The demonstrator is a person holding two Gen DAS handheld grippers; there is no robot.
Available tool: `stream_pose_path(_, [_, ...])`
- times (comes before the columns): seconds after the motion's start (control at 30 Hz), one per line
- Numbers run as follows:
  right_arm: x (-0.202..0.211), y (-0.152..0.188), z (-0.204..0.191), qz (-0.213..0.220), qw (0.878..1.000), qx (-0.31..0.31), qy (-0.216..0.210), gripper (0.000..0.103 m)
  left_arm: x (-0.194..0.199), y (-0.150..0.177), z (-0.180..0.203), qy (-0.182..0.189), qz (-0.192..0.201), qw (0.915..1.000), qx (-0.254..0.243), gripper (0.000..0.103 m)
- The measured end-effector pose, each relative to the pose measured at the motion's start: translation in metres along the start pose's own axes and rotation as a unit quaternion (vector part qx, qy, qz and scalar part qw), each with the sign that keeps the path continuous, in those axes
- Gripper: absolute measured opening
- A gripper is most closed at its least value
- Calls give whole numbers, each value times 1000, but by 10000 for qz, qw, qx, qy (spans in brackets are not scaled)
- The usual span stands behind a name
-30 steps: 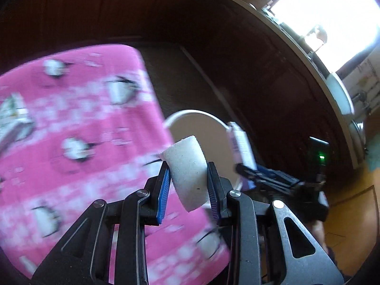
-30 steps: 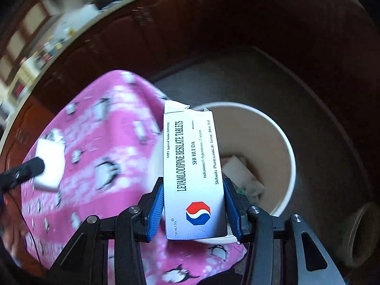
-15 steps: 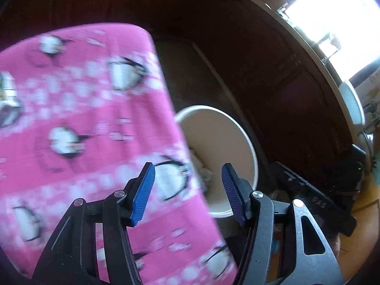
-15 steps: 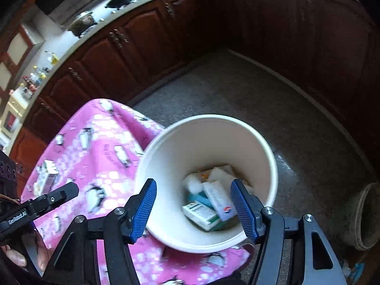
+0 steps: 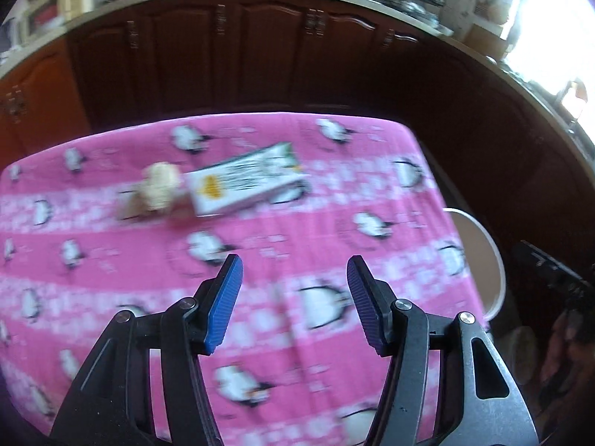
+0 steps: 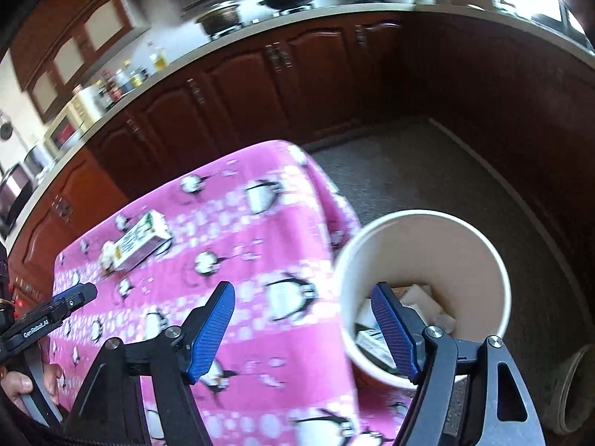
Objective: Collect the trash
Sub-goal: 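Move both open tools back over the table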
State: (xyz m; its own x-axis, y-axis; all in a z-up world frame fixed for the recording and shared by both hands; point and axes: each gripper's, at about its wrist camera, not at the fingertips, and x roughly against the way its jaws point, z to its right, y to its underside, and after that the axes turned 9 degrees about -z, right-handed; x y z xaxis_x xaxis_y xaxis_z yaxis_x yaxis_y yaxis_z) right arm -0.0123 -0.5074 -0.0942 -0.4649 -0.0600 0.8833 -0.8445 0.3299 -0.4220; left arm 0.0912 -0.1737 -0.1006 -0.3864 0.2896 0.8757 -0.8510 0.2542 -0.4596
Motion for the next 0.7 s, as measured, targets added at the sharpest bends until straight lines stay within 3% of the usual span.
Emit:
stream_pose_path(0.23, [-18,-1,-49,-169,9991,329,-193,74,15,11,-57,-544,212,9979,266,57])
stream_pose_path(0.6, [-58,-9,-113,-546,9941,870,-352,74,11,3,-96,-625,164,9968,480,57])
stream_pose_path(0.7, [-65,-13,-121,-606,9933,913,-374,74,5,-7,-108,-433,144,9975,543,57])
